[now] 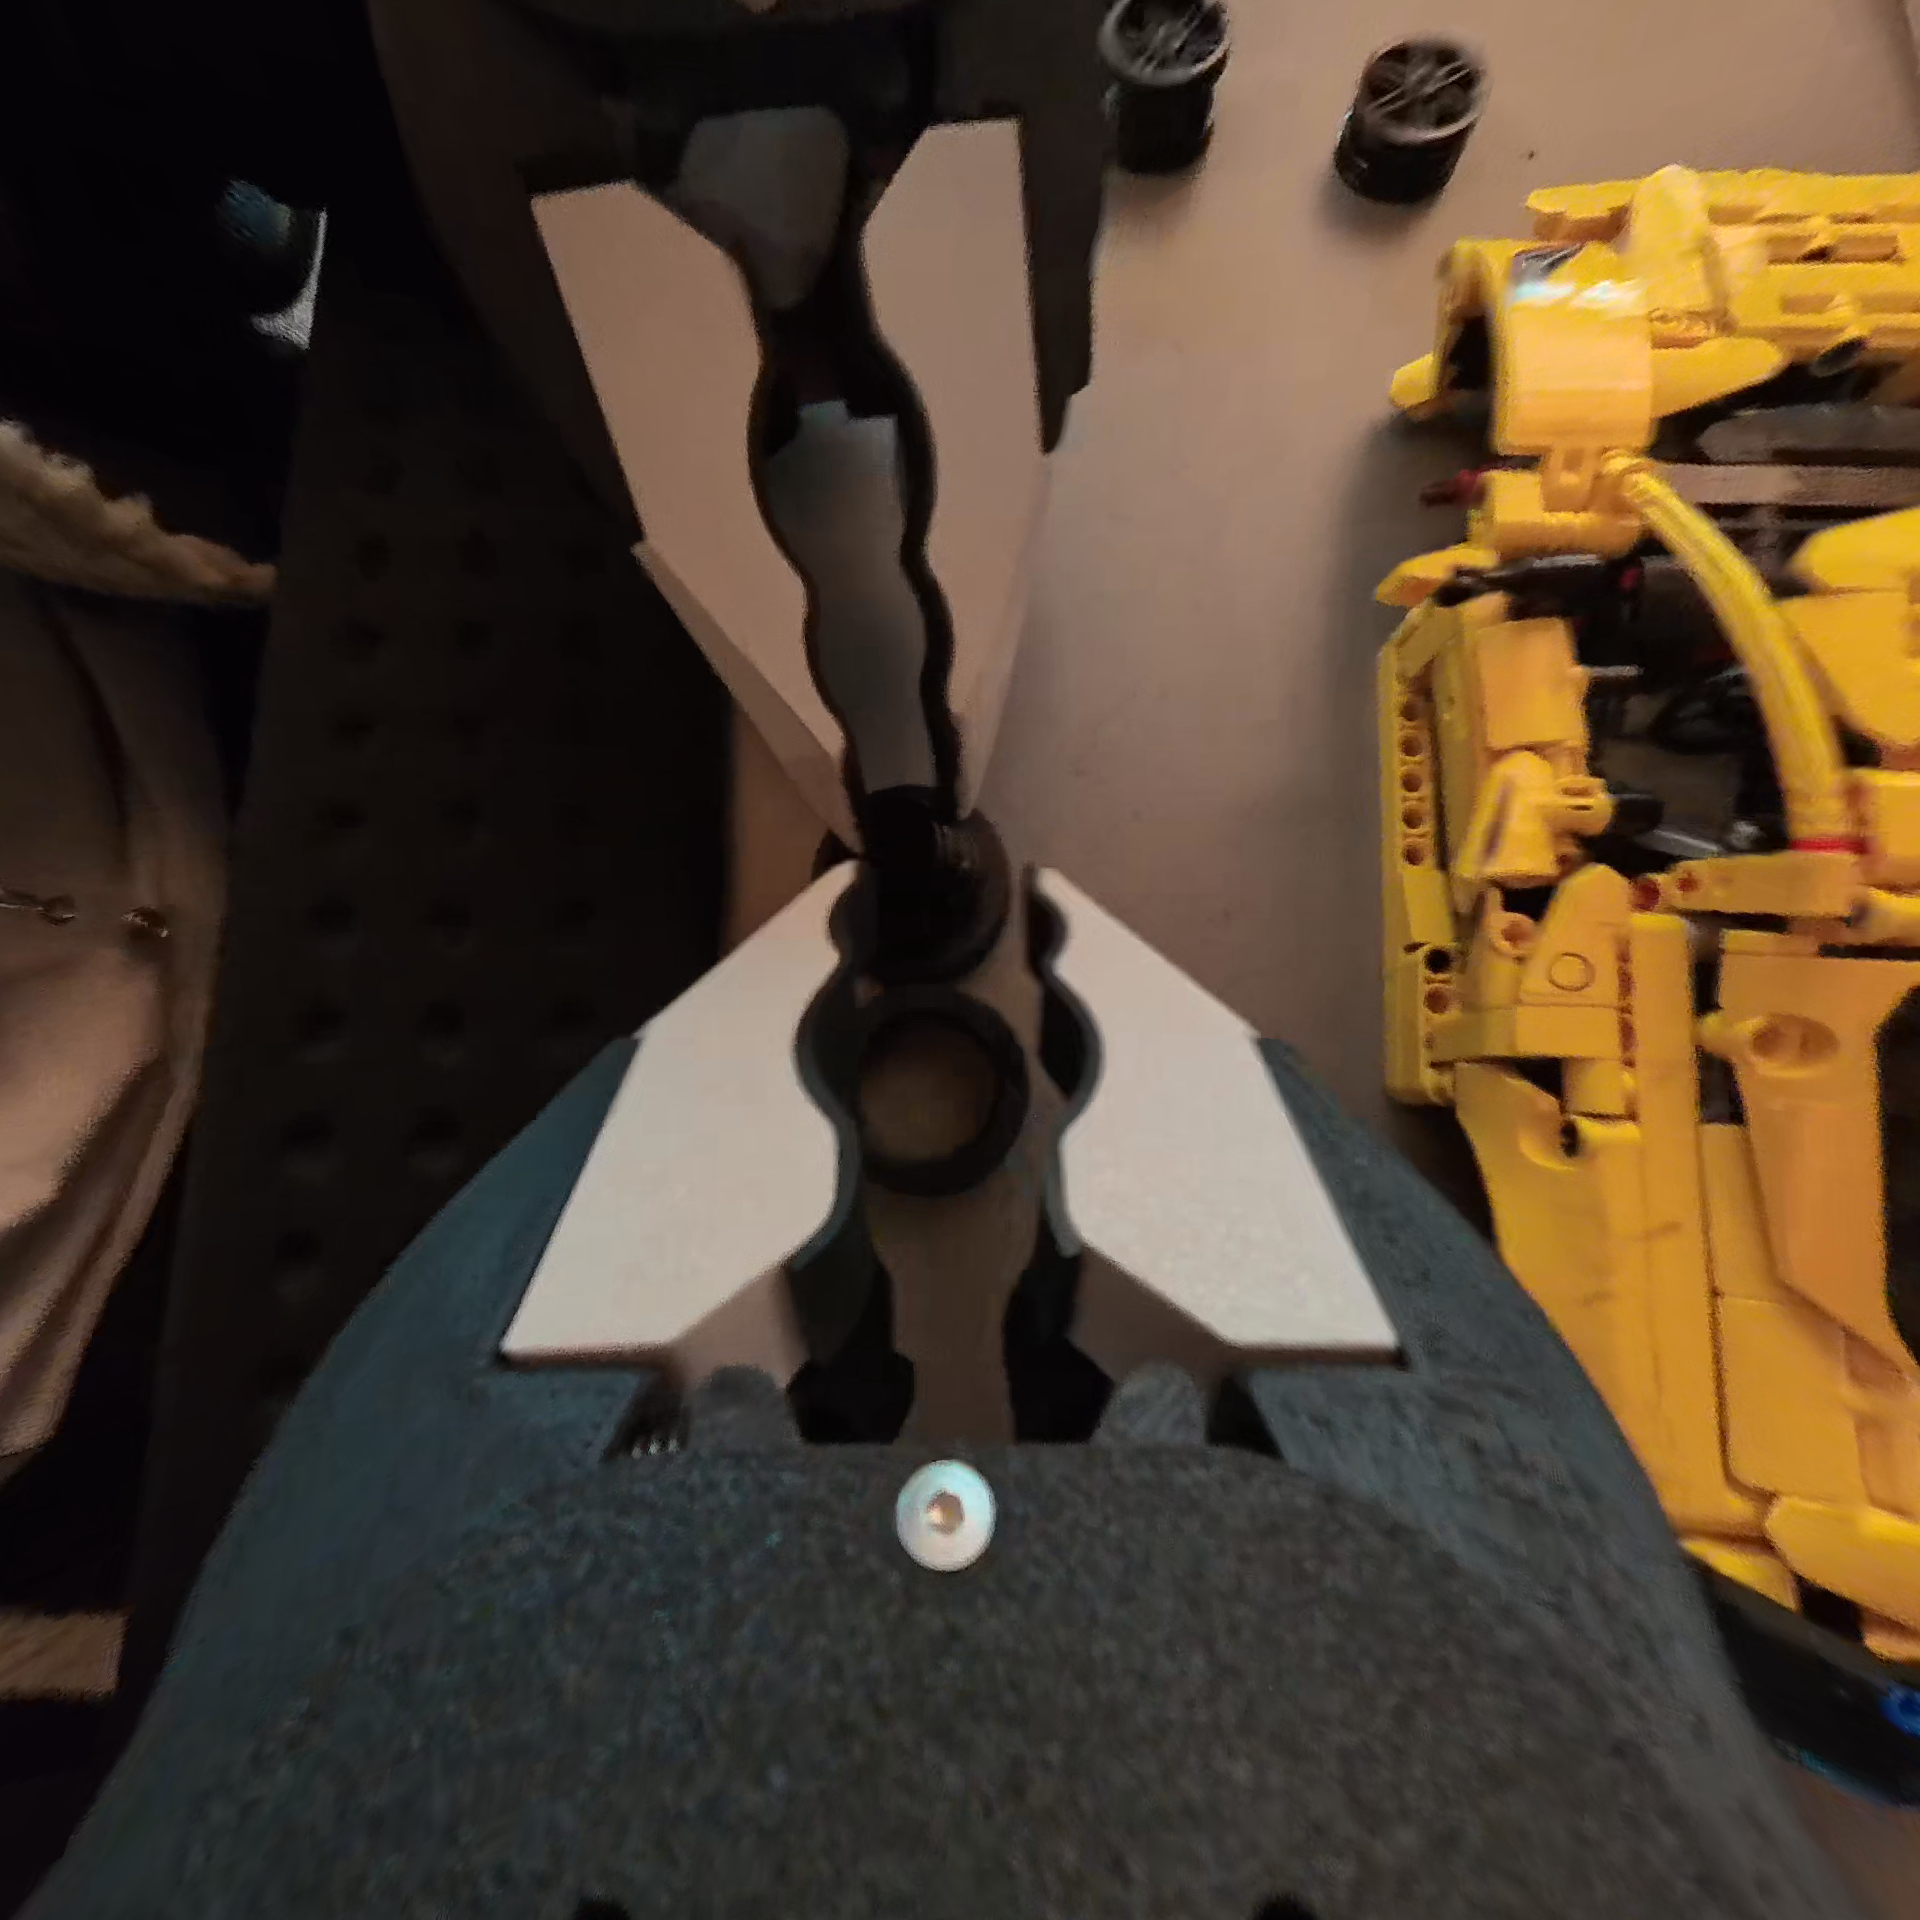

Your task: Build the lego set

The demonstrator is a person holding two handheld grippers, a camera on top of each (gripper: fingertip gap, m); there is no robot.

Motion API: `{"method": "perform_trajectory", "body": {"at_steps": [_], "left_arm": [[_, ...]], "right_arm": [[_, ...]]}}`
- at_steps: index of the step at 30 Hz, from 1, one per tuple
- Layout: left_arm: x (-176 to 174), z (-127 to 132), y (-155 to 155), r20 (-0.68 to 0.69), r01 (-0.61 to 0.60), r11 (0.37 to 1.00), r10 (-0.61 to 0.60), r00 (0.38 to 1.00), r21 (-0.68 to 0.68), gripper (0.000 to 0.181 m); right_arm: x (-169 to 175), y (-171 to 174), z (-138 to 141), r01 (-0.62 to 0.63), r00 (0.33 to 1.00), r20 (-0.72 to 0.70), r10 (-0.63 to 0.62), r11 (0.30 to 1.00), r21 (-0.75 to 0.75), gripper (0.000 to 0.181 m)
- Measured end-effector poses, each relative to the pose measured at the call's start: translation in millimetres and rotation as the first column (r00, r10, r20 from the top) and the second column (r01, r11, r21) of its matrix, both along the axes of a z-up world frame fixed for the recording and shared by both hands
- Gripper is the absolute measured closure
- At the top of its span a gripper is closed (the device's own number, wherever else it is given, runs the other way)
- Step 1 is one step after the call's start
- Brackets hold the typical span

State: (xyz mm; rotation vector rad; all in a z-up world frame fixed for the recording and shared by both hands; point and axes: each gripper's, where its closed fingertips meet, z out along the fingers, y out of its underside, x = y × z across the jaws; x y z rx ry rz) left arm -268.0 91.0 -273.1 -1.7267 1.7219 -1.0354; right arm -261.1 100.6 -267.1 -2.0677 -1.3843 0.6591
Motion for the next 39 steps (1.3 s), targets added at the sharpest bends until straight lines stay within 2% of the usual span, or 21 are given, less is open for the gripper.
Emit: {"method": "perform_trajectory", "body": {"at_steps": [3, 5, 6, 10, 12, 13, 14, 16, 18, 20, 22, 27, 30, 33, 36, 39], "left_arm": [[0.1, 0.3, -0.1, 0.003, 0.006, 1.000, -0.006, 1.000, 0.018, 0.164], [0.0, 0.4, -0.2, 0.010, 0.012, 0.999, -0.012, 1.000, 0.033, 0.164], [-0.1, 0.7, -0.4, 0.015, 0.019, 0.999, -0.020, 1.000, 0.047, 0.164], [-0.6, 1.1, -0.6, 0.039, 0.026, 0.997, -0.029, 0.999, 0.076, 0.164], [-0.8, 1.2, -0.6, 0.040, 0.018, 0.998, -0.020, 0.999, 0.052, 0.162], [-2.4, 0.1, -0.4, 0.023, 0.014, 0.999, -0.015, 1.000, 0.033, 0.158], [-5.7, -2.4, 2.3, -0.002, 0.002, 1.000, -0.002, 1.000, 0.023, 0.144], [-14.0, -8.6, 10.5, -0.039, -0.022, 1.000, 0.023, 0.999, 0.008, 0.137], [-16.1, -9.9, 11.3, -0.038, -0.024, 0.998, 0.022, 0.999, -0.059, 0.136], [-11.1, -5.2, 2.2, -0.021, 0.016, 0.989, -0.020, 1.000, -0.150, 0.137], [-5.0, -4.8, -6.6, -0.022, 0.053, 0.982, -0.058, 0.998, -0.183, 0.137], [5.1, -8.6, -8.7, -0.037, 0.052, 0.994, -0.056, 0.998, -0.094, 0.141], [7.3, -6.0, -9.7, -0.011, 0.064, 0.998, -0.064, 0.998, -0.017, 0.142], [8.4, -3.4, -14.1, 0.006, 0.092, 0.991, -0.093, 0.996, 0.094, 0.143], [10.5, 0.7, -19.2, 0.028, 0.120, 0.970, -0.129, 0.991, 0.212, 0.144], [8.6, 4.5, -17.5, 0.050, 0.113, 0.957, -0.130, 0.990, 0.269, 0.143]], "right_arm": [[5.0, 1.9, -2.0, -0.012, 1.000, -0.025, 0.010, 0.996, -0.083, 0.142], [2.8, -0.9, -11.5, -0.054, 0.998, 0.001, 0.055, 0.990, -0.132, 0.145], [0.2, -1.9, -10.2, -0.068, 0.998, -0.014, 0.067, 0.986, -0.155, 0.151], [-2.1, -4.5, -10.9, -0.082, 0.997, -0.012, 0.081, 0.975, -0.206, 0.156], [-1.6, -4.1, -10.7, -0.081, 0.997, 0.001, 0.082, 0.980, -0.183, 0.158], [-1.6, -4.4, -10.0, -0.082, 0.996, 0.008, 0.084, 0.984, -0.155, 0.159], [-2.2, -6.6, -8.5, -0.090, 0.996, 0.007, 0.092, 0.988, -0.128, 0.163], [-1.8, -7.2, -7.3, -0.068, 0.997, 0.016, 0.069, 0.996, -0.055, 0.163], [0.1, -8.8, -6.1, -0.047, 0.999, 0.024, 0.047, 0.999, 0.013, 0.162], [0.7, -9.7, -5.7, -0.026, 0.999, 0.033, 0.024, 0.999, 0.045, 0.162], [-1.7, -10.1, -4.3, -0.026, 0.999, 0.044, 0.021, 0.993, 0.114, 0.163], [2.2, -14.7, -2.3, 0.007, 0.999, 0.034, -0.015, 0.974, 0.227, 0.160], [9.0, -10.1, 1.6, 0.059, 0.998, 0.004, -0.061, 0.974, 0.219, 0.147], [8.4, -14.2, -0.6, 0.053, 0.998, -0.041, -0.050, 0.996, 0.068, 0.134], [1.0, -23.9, -12.8, -0.014, 0.998, -0.055, 0.009, 0.996, -0.093, 0.143], [-1.6, -22.5, -7.6, -0.042, 0.996, -0.083, 0.036, 0.996, -0.075, 0.145]]}}
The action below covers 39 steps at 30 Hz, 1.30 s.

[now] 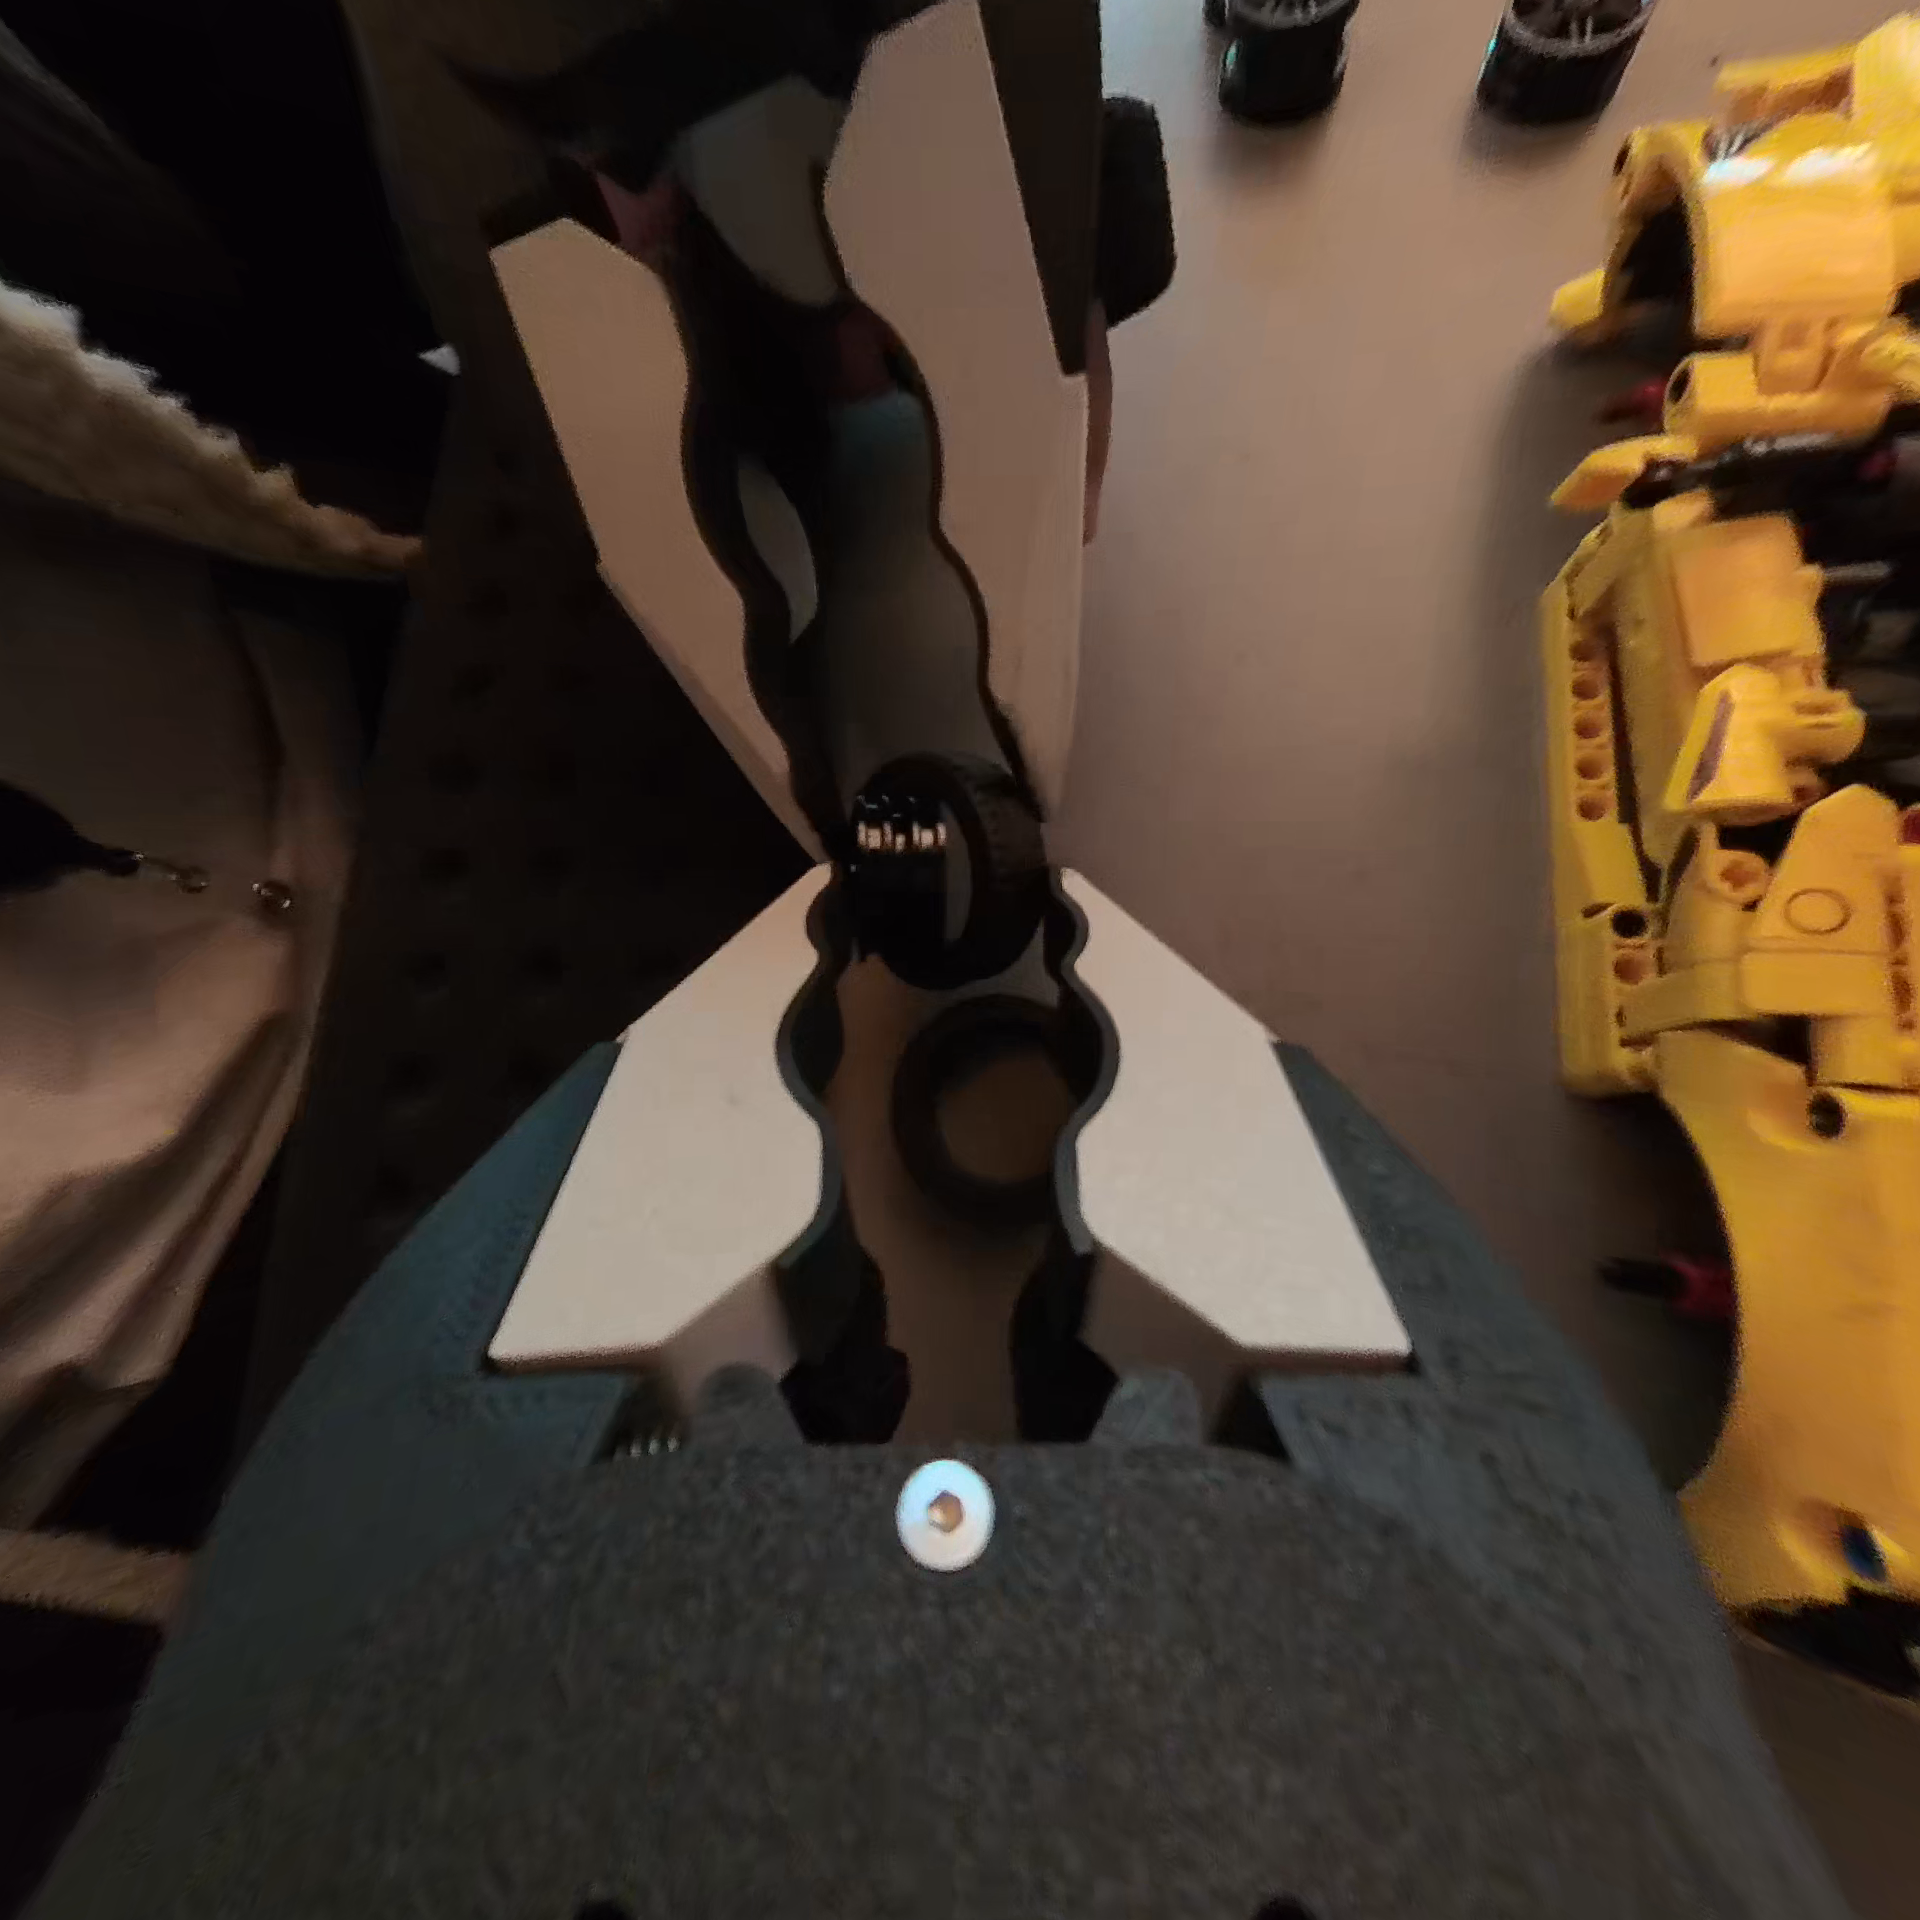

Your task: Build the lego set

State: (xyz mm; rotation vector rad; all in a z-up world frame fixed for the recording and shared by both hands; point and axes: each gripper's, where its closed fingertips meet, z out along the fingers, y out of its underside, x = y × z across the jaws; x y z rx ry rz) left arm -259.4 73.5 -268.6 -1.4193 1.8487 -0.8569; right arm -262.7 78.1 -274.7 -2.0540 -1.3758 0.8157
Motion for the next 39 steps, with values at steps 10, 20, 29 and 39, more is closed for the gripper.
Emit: {"method": "perform_trajectory", "body": {"at_steps": [10, 20, 29, 39], "left_arm": [[1.1, 46.2, 13.8, 0.208, -0.033, 0.957, 0.096, 0.973, -0.288, 0.159], [-1.9, 52.9, -4.1, 0.280, 0.096, 0.973, -0.035, 0.959, -0.210, 0.164], [-1.1, 60.7, -6.0, 0.306, 0.104, 0.953, -0.012, 0.952, -0.286, 0.153], [0.7, 51.5, 12.5, 0.246, -0.028, 0.971, 0.088, 0.965, -0.238, 0.164]], "right_arm": [[-2.4, 23.6, 61.2, 0.106, 0.991, -0.121, -0.062, 0.907, 0.407, 0.147], [-5.7, 1.6, 74.4, 0.077, 0.940, -0.341, -0.003, 0.976, 0.205, 0.145], [-2.4, 0.1, 78.2, 0.059, 0.941, -0.338, 0.026, 0.970, 0.236, 0.152], [-0.2, 19.6, 65.6, 0.161, 0.968, -0.236, -0.091, 0.941, 0.299, 0.151]]}}
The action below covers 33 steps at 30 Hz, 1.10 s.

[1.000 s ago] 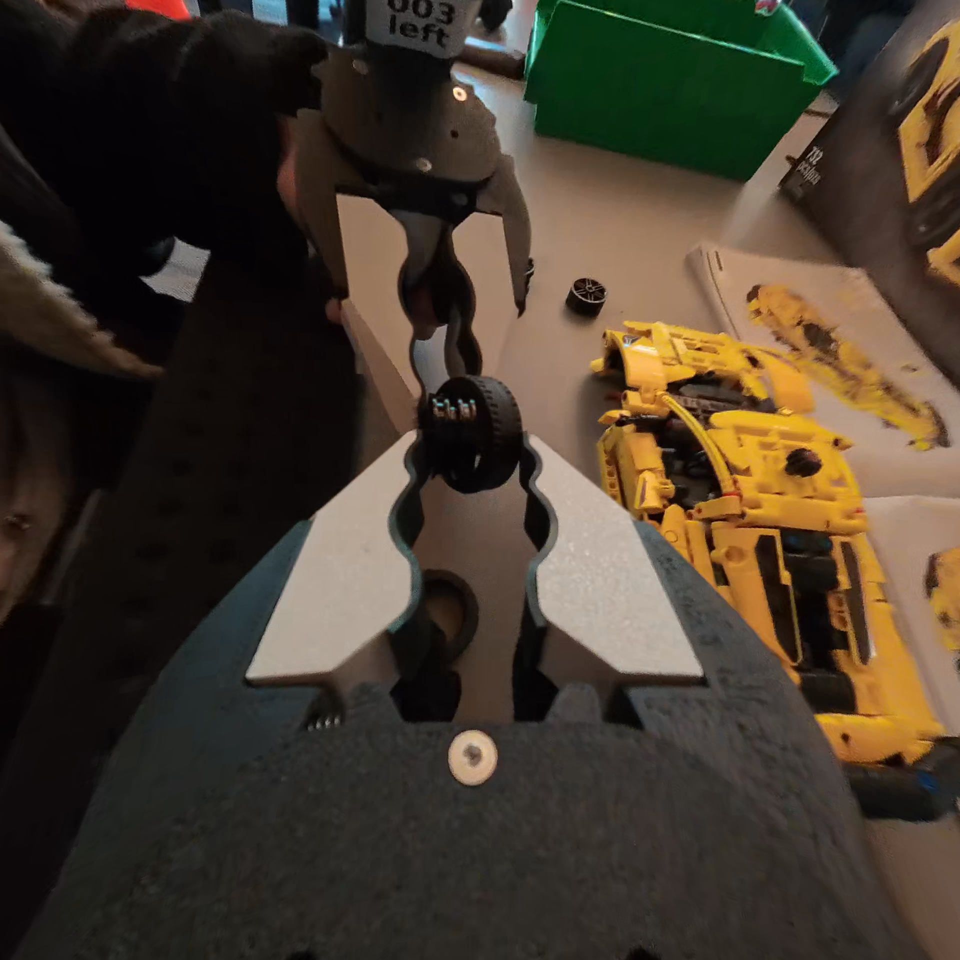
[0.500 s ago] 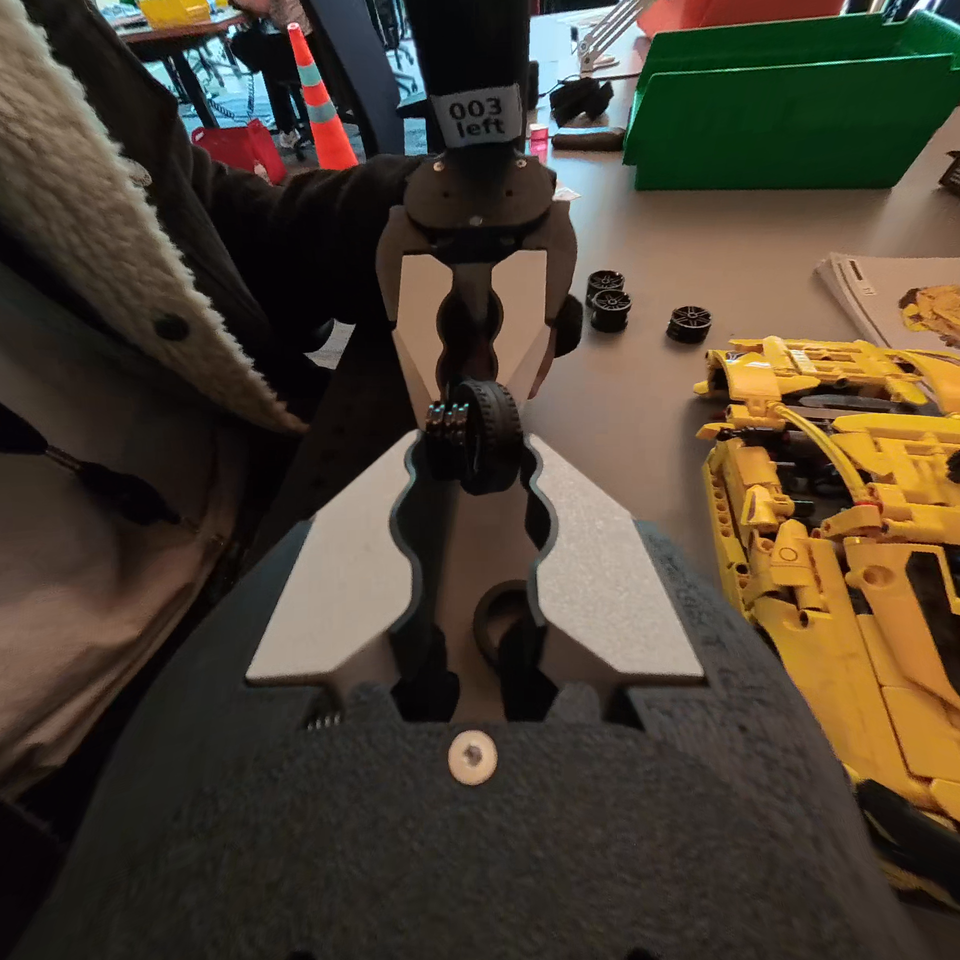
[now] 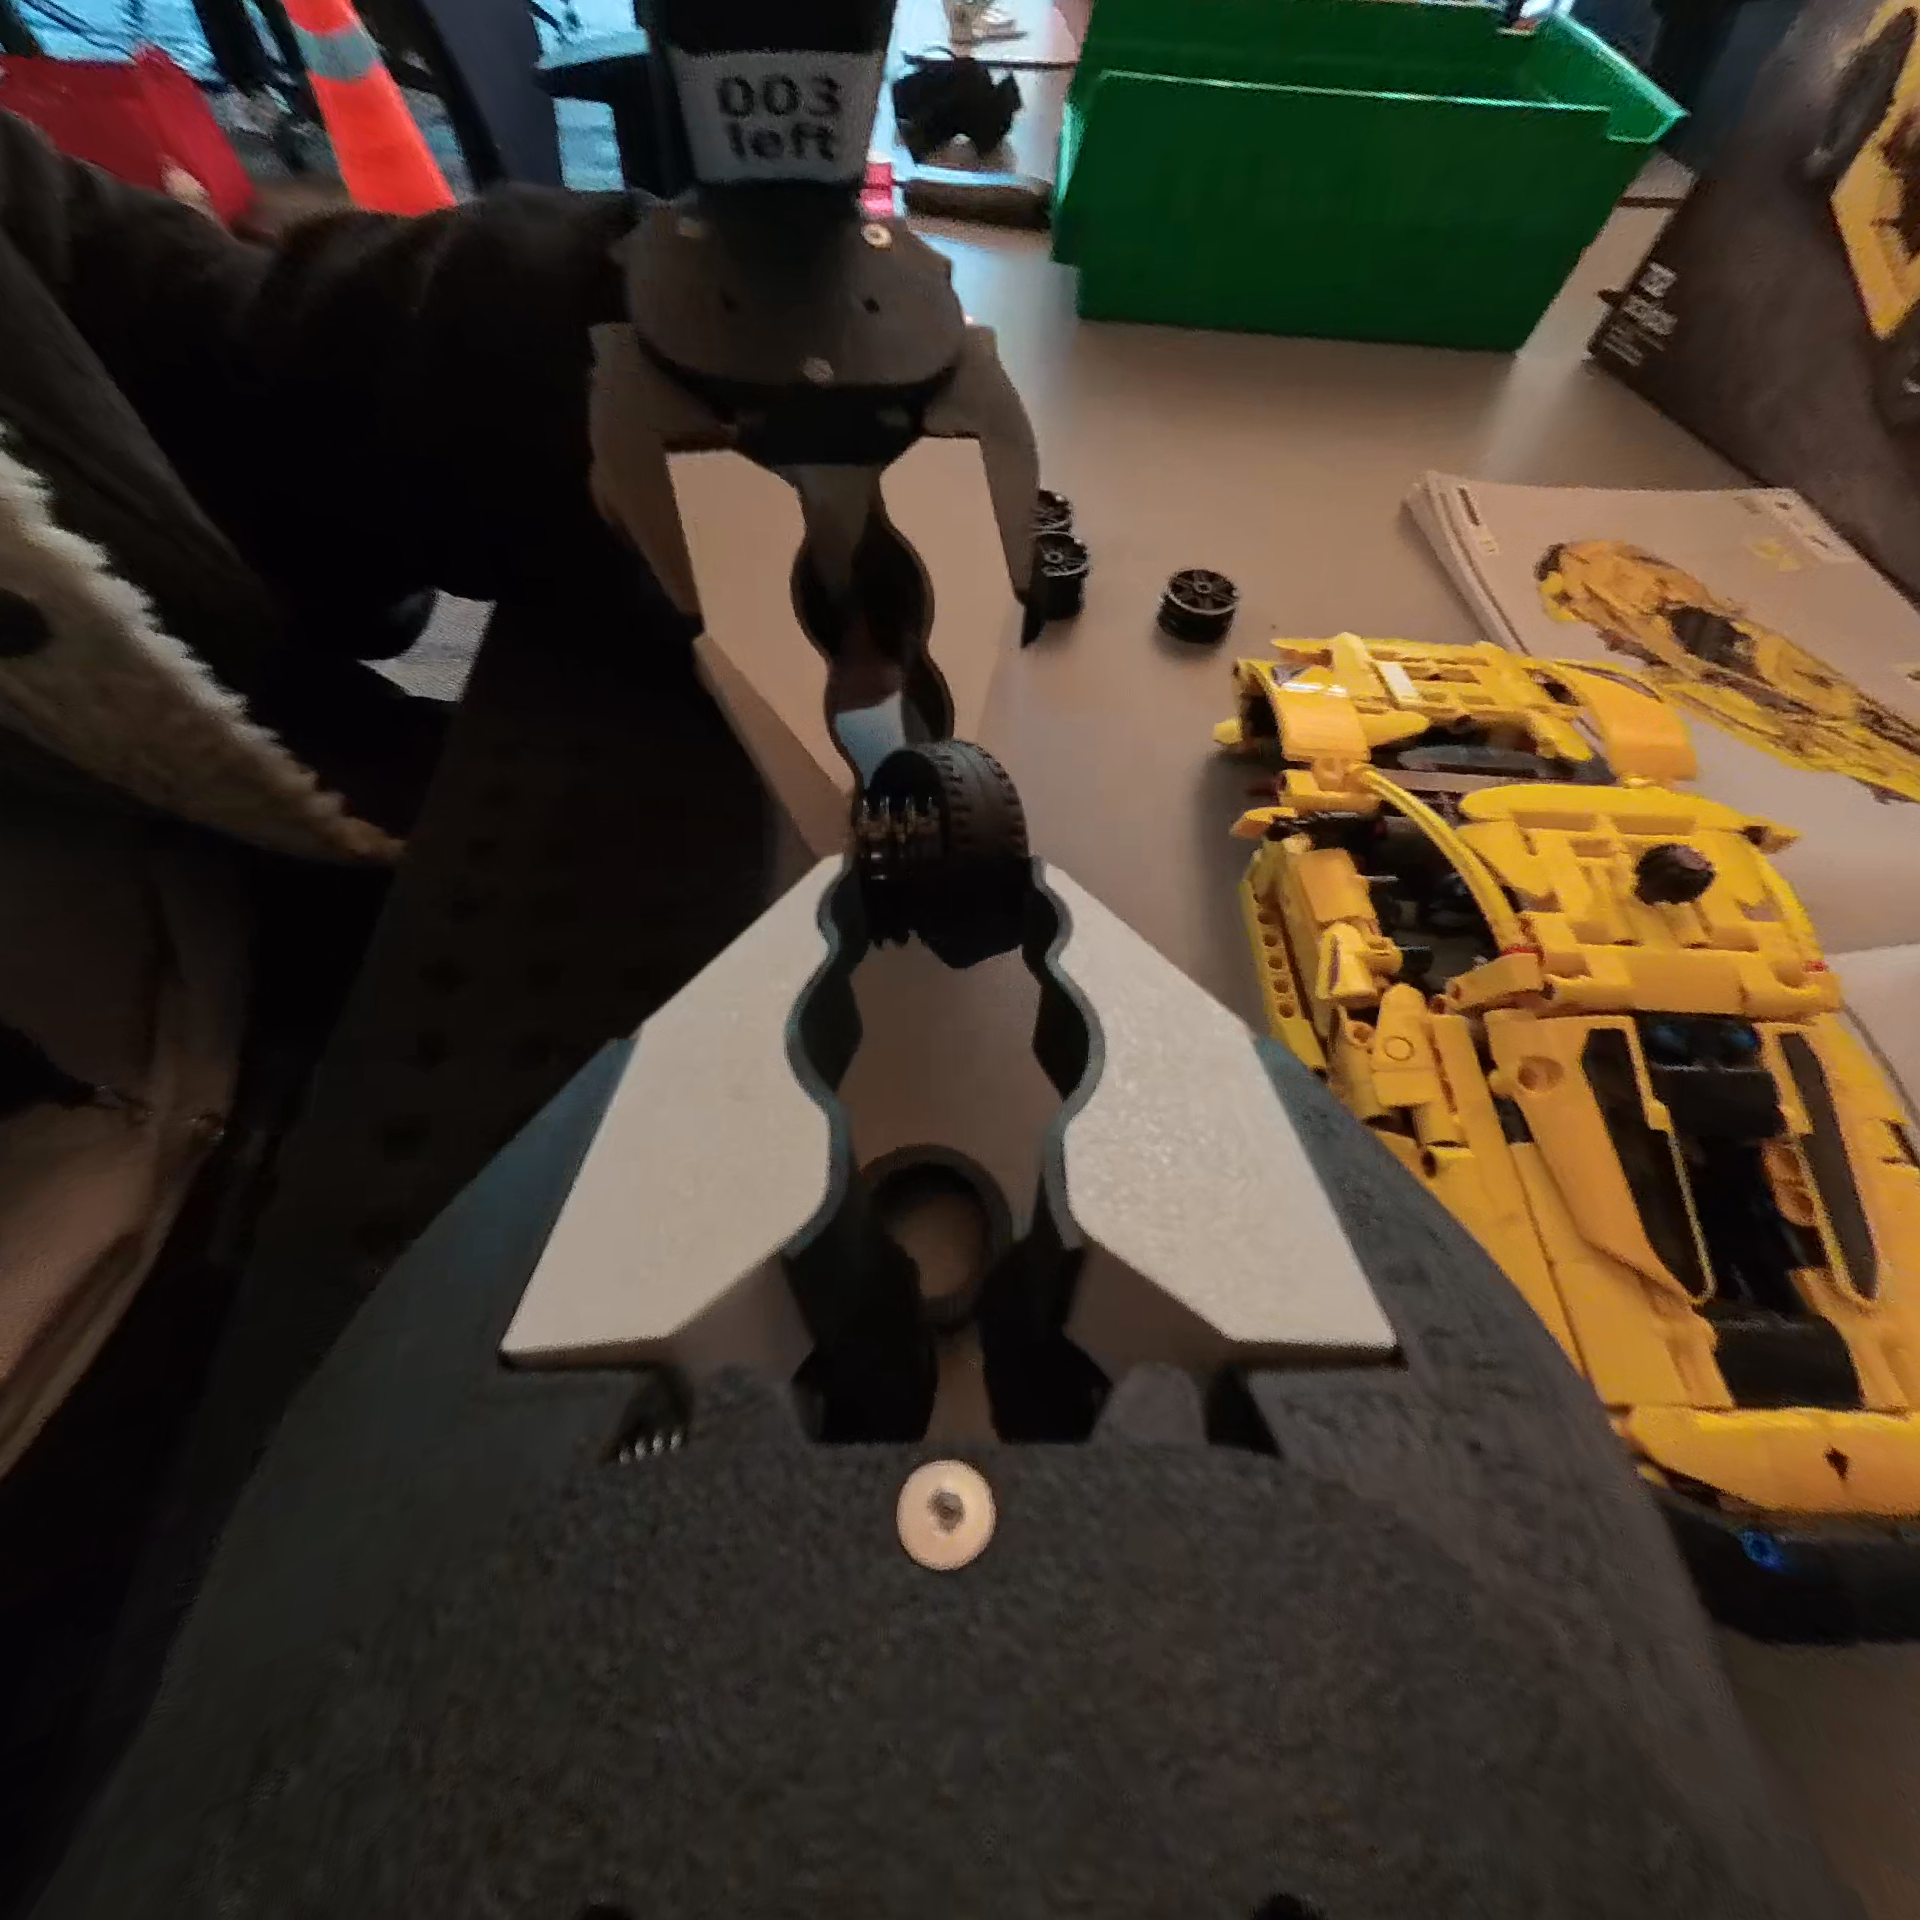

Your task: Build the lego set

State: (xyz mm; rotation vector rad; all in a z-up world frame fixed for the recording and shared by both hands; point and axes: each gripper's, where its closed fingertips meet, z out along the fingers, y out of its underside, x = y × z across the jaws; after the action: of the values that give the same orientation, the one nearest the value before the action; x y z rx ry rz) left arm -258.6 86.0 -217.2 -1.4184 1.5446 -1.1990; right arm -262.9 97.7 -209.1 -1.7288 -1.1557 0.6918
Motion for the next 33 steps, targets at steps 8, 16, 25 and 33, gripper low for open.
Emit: {"method": "perform_trajectory", "body": {"at_steps": [8, 16, 25, 33], "left_arm": [[-1.3, -5.4, 8.5, -0.028, -0.038, 0.999, 0.037, 0.999, -0.027, 0.164], [-10.1, 32.3, -26.2, 0.169, 0.198, 0.967, -0.170, 0.971, -0.162, 0.164], [-12.9, 28.9, -47.1, 0.162, 0.285, 0.954, -0.267, 0.950, -0.097, 0.164], [-16.1, 27.7, -56.0, 0.173, 0.331, 0.942, -0.316, 0.933, -0.063, 0.164]], "right_arm": [[-3.7, 7.3, -1.2, 0.066, 0.998, -0.020, -0.067, 0.997, -0.049, 0.150], [-3.2, -21.3, 36.7, -0.166, 0.931, -0.338, 0.137, 0.984, -0.058, 0.117], [-13.1, -45.4, 39.5, -0.307, 0.888, -0.396, 0.234, 0.942, -0.133, 0.152], [-15.2, -55.5, 32.2, -0.356, 0.883, -0.376, 0.280, 0.922, -0.150, 0.141]]}}
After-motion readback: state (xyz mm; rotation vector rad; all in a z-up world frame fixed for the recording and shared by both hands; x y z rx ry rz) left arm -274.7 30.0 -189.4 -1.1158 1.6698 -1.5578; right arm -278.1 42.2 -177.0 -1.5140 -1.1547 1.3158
